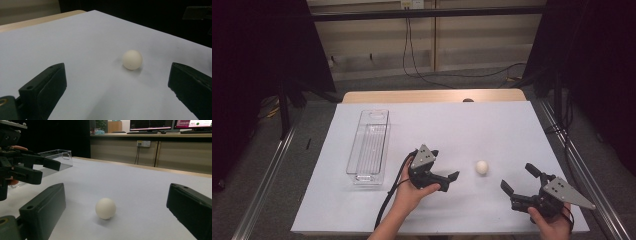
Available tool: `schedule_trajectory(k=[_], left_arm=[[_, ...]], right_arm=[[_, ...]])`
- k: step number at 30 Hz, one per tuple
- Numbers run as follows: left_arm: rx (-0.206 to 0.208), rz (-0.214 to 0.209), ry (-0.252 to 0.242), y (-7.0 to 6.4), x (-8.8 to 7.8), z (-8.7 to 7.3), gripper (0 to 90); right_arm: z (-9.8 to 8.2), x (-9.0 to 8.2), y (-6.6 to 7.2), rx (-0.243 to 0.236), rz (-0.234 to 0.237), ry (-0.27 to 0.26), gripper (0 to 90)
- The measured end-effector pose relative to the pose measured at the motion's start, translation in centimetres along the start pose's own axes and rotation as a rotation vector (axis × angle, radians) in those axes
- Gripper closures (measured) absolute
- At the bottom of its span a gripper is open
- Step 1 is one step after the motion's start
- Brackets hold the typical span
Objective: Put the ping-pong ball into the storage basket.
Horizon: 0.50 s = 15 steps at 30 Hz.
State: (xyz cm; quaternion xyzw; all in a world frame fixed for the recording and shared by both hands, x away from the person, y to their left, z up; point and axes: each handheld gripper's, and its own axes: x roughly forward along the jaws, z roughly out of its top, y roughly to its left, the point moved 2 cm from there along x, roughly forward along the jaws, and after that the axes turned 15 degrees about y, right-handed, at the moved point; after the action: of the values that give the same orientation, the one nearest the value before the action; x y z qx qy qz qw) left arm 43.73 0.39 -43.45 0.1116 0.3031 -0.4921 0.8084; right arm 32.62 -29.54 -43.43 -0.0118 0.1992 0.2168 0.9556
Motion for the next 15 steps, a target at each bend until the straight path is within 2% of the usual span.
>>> schedule_trajectory(k=[7, 8, 9, 10, 13, 14, 15], left_arm=[[-0.009, 0.006, 0.005, -0.1, 0.4, 0.3, 2.0], [-0.005, -0.008, -0.003, -0.1, 0.6, 0.3, 2.0], [-0.005, 0.001, 0.014, -0.2, 0.5, 0.3, 2.0], [0.0, -0.008, 0.002, -0.2, 0.7, 0.4, 2.0], [0.0, -0.01, 0.009, -0.4, 1.0, 0.6, 2.0], [0.0, 0.002, 0.026, -0.4, 1.0, 0.6, 2.0], [0.002, -0.012, 0.011, -0.4, 1.2, 0.6, 2.0]], right_arm=[[0.0, 0.1, 0.1, -0.012, 0.002, 0.009, 1.9], [0.0, 0.1, 0.1, -0.013, 0.007, 0.007, 1.9], [0.0, 0.1, 0.1, -0.011, 0.007, 0.005, 1.9], [0.0, 0.0, 0.1, -0.02, 0.01, 0.012, 1.9], [0.0, 0.0, 0.1, -0.026, 0.013, 0.012, 1.9], [0.0, 0.0, 0.1, -0.028, 0.014, 0.013, 1.9], [0.0, 0.0, 0.1, -0.024, 0.008, 0.011, 2.0]])
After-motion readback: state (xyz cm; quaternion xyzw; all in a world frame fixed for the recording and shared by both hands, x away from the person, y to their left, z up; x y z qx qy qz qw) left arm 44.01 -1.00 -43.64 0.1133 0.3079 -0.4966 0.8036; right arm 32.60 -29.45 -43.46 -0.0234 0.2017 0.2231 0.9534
